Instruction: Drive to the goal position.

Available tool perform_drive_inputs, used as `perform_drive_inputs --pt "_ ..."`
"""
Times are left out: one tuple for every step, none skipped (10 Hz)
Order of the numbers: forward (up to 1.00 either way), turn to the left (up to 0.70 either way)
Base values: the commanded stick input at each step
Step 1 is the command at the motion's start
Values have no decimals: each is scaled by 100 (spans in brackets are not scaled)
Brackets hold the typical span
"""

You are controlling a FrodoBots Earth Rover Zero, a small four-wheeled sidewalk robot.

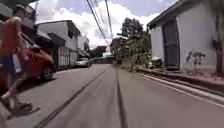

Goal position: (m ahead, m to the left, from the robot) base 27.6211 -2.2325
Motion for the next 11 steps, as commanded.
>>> perform_drive_inputs --pt "100 0" --pt "100 0" --pt "100 0" --pt "100 0" --pt "100 0" --pt "100 0" --pt "100 0" --pt "100 0" --pt "100 0" --pt "100 0" --pt "100 0"
